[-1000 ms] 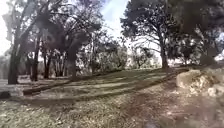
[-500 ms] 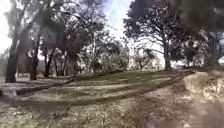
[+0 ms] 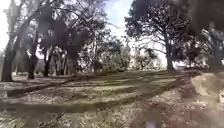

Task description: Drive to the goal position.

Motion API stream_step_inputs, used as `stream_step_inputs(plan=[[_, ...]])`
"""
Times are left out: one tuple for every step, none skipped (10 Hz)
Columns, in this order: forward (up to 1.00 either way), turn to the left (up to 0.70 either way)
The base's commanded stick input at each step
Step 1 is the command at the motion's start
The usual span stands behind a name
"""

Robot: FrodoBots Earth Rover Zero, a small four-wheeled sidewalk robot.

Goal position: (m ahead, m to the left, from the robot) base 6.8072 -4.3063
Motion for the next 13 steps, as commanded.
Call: stream_step_inputs(plan=[[0.7,0.0],[0.7,0.0],[0.7,0.0],[0.7,0.0],[0.7,0.0],[0.7,0.02],[0.7,0.0],[0.7,0.0],[0.7,0.0],[0.7,-0.31],[0.7,-0.31],[0.7,-0.31],[0.7,-0.31]])
